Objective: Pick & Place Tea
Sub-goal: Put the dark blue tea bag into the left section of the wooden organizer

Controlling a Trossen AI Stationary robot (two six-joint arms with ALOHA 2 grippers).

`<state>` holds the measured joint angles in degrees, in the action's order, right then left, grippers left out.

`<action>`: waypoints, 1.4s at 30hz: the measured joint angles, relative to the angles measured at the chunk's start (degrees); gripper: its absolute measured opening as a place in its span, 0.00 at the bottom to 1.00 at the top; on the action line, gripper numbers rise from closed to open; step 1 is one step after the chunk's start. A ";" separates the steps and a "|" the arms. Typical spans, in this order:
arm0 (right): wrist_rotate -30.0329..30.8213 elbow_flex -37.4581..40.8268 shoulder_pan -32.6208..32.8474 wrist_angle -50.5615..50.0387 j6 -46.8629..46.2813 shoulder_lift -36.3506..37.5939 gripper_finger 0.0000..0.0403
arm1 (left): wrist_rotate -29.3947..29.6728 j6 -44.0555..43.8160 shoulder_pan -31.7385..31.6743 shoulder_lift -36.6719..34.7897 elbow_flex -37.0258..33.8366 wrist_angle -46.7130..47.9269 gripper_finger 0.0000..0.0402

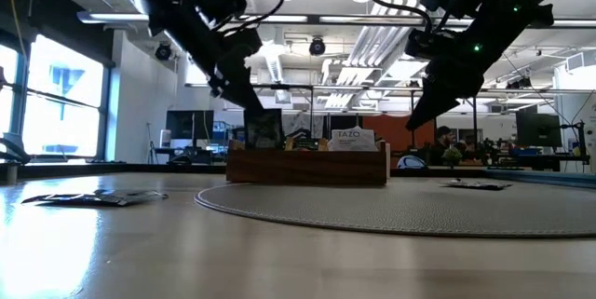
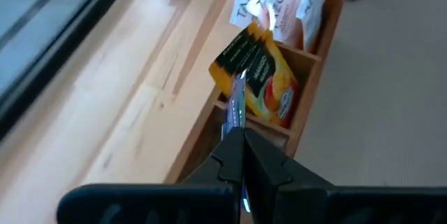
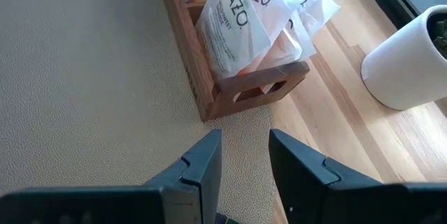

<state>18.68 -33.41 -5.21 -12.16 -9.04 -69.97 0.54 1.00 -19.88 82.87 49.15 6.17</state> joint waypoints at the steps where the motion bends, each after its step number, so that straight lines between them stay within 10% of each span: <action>1: 0.00 0.00 0.00 0.00 0.00 0.00 0.29 | 0.01 1.51 0.01 0.00 1.27 1.87 0.00; 11: 0.00 0.00 0.00 0.53 0.02 0.00 0.29 | -0.21 7.82 0.00 0.03 5.64 12.78 0.00; 29: -2.64 -0.02 0.02 3.43 0.12 -0.02 0.29 | 7.01 14.27 0.00 9.25 5.59 3.81 0.01; 42: -2.60 -0.02 0.02 3.45 0.33 -0.02 0.29 | 16.25 13.74 0.00 9.27 7.32 4.24 0.29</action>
<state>16.07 -33.43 -5.19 -8.71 -8.70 -70.00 16.79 14.74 -19.88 92.14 56.47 10.41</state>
